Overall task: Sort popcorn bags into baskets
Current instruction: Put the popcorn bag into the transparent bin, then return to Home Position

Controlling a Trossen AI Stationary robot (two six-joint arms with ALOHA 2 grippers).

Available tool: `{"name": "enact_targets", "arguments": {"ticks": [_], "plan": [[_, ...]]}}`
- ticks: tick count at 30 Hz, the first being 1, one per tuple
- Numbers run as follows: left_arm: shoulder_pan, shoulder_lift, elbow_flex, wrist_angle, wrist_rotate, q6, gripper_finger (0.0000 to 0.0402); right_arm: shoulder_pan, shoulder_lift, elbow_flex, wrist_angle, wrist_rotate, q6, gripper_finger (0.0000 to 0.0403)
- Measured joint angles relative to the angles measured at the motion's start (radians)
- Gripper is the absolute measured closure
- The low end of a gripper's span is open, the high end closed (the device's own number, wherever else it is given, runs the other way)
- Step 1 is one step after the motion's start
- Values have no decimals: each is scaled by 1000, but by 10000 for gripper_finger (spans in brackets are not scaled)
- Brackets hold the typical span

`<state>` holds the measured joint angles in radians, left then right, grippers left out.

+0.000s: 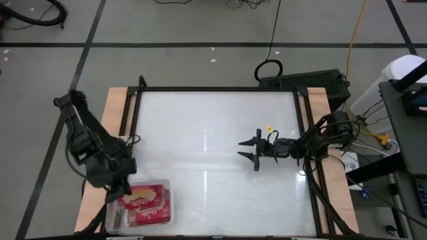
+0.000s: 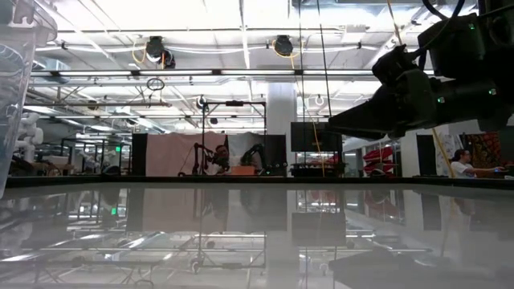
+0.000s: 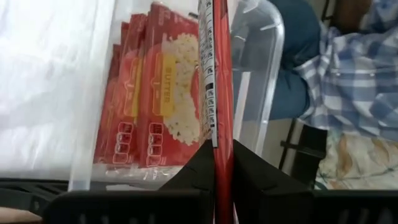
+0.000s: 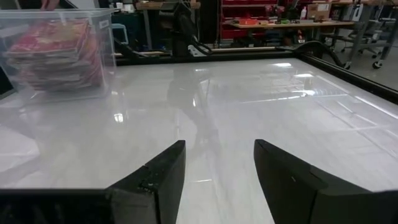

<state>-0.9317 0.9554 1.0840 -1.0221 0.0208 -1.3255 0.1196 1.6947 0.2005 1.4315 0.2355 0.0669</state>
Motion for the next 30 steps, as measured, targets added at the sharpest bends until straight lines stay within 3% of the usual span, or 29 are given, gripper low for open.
{"name": "enact_targets", "arguments": {"ticks": [6,19,26,30], "plan": [[-66,67,-1,19,-7,-93,367,-4,0,0,1,5,0,218],[-103,112,-1,70,-75,-136,362,-9,0,1,17,7,0,218],[-96,112,-1,62,-85,-93,294,-9,0,1,16,5,0,218],[-71,102,-1,-13,-73,8,256,-9,0,1,16,4,-1,218]]}}
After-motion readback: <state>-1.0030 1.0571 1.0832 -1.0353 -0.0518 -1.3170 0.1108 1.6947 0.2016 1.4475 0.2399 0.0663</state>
